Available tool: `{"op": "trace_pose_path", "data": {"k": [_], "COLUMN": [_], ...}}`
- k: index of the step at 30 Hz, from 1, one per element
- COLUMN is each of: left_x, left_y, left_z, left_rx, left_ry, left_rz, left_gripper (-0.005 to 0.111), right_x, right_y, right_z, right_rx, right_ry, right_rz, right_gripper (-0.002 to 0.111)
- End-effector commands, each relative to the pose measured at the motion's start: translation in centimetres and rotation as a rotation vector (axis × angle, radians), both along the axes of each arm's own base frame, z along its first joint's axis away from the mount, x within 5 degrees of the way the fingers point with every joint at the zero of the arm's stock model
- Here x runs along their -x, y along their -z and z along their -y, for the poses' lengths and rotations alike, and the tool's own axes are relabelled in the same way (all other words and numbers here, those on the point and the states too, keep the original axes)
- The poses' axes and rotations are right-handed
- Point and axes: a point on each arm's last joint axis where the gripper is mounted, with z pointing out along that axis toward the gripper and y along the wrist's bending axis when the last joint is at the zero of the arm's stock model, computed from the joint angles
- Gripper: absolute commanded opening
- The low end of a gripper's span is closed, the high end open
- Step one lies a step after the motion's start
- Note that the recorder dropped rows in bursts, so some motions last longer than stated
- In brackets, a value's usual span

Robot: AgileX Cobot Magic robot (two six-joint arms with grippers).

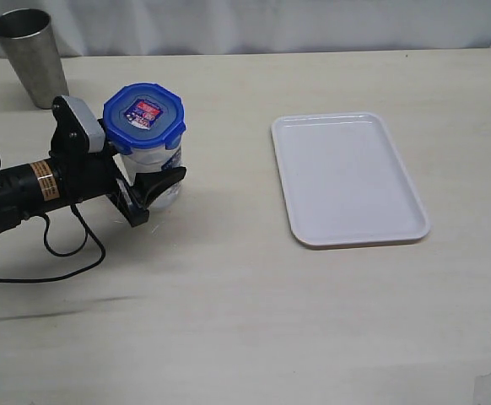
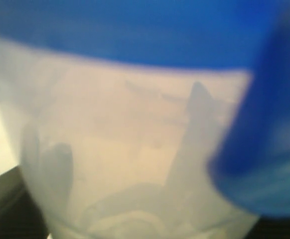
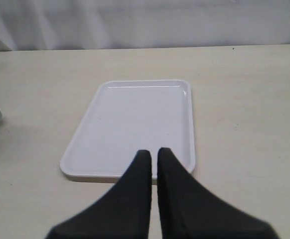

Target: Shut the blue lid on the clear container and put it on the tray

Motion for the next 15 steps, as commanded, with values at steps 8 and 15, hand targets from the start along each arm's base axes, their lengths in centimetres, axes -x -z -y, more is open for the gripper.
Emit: {"op": "trace_pose_path", "data": {"k": [8,15], "left_x": [-0.1,-0.2], "left_y": [-0.8,-0.8], "left_z": [0.2,0.2], "left_rx": [0.046,0.048], "left_ry": [0.005,-0.003], "left_rz": [0.034,0.034], "left_gripper": [0.0,0.0], "right_x": [-0.1,-0.1], "right_y": [-0.1,-0.1], "right_z": [0.6,1.3], "right_rx": [0.164,0.12], "right_ry": [0.035,0.182], "right_rz": [0.043,0.032], "right_gripper": [0.004,0.004]}}
